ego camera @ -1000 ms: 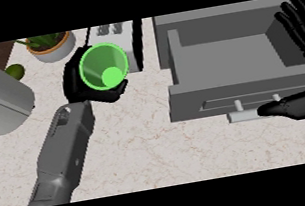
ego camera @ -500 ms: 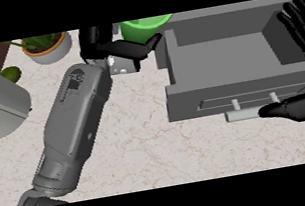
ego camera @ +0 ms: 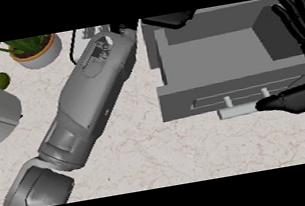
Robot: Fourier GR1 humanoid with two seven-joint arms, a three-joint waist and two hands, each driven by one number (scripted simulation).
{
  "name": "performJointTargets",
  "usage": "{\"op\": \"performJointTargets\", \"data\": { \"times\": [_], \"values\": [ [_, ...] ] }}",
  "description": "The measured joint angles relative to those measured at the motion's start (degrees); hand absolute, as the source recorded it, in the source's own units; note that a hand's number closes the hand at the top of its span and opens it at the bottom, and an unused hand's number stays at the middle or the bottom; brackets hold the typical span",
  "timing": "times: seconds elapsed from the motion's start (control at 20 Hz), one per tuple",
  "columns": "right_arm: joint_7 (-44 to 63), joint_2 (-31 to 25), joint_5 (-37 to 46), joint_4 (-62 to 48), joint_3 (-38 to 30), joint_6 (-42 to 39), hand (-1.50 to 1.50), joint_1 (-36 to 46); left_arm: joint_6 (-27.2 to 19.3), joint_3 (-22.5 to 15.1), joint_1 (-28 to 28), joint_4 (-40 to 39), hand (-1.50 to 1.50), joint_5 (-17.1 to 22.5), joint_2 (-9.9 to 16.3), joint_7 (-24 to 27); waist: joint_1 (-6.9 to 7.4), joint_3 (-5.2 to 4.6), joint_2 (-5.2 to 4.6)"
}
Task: Pick up the cup, place it into the drawer and close the drawer
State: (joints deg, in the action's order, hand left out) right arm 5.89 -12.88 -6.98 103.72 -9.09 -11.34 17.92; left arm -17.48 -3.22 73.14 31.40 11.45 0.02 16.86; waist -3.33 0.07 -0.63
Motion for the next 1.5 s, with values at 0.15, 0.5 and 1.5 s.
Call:
{"op": "performJointTargets", "data": {
  "times": [0.15,0.5,1.5],
  "values": [
    [-0.7,-0.4,-0.8,-0.2,-0.2,-1.2,-1.5,-0.5,-1.9,-2.1,2.6,-5.3,1.5,1.0,0.0,-1.2,-1.1,0.03,-0.31],
    [-0.9,0.7,-0.4,-1.3,1.5,-0.9,-1.5,2.7,0.6,-9.2,4.2,-13.0,1.5,3.4,0.0,-4.0,-3.98,0.07,-1.22],
    [1.2,0.4,-11.0,-2.5,12.4,-17.2,1.5,5.4,3.4,-12.5,-1.3,-8.5,-1.5,18.7,0.0,6.5,-7.73,-0.09,-1.82]
  ]
}}
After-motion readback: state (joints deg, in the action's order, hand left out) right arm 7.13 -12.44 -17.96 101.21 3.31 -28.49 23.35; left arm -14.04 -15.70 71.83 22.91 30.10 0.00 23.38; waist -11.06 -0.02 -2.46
